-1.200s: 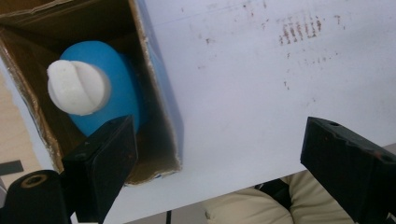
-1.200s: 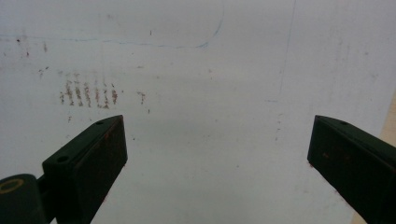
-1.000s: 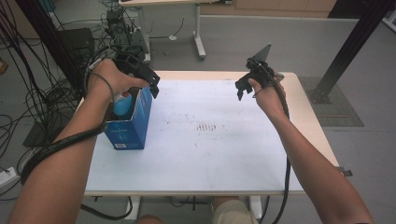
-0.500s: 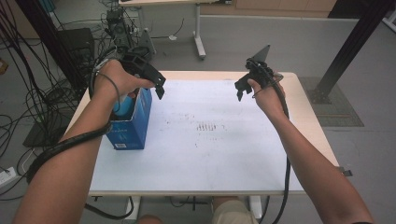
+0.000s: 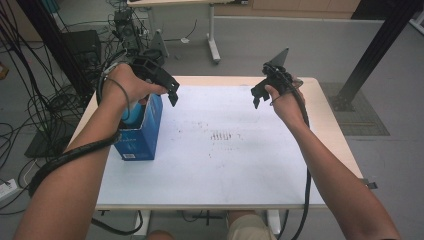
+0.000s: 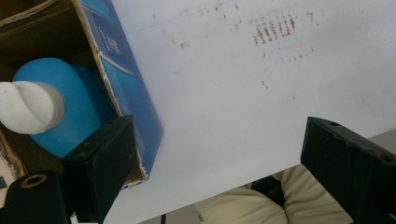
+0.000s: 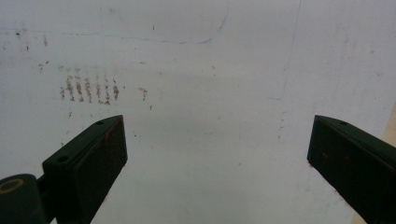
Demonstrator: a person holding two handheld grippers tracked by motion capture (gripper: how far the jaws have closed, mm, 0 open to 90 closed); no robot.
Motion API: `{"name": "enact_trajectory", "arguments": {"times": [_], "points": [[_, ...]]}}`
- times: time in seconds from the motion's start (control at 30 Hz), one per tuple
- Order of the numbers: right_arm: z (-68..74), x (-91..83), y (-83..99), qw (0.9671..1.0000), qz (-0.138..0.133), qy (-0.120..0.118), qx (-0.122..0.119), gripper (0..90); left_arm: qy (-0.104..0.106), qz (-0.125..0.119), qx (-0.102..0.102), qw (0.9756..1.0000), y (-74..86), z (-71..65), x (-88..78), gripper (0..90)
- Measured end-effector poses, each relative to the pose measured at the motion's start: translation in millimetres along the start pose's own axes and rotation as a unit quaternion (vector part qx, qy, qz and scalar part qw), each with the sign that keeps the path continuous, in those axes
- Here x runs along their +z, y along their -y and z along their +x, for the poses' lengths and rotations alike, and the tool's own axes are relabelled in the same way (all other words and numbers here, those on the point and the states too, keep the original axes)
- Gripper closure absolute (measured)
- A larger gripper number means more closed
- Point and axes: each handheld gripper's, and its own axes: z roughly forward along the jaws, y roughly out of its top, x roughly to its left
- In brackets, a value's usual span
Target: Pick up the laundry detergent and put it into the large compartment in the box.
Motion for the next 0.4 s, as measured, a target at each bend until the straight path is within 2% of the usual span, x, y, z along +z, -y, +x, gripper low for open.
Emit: {"name": "enact_trajectory", "arguments": {"times": [0.4], "points": [[3.7,-0.4,2.2,1.0000,-0.002,0.003,-0.006,4.9,-0.002,0.003,0.002,1.0000,1.2,0.6,-1.6,11.8]]}}
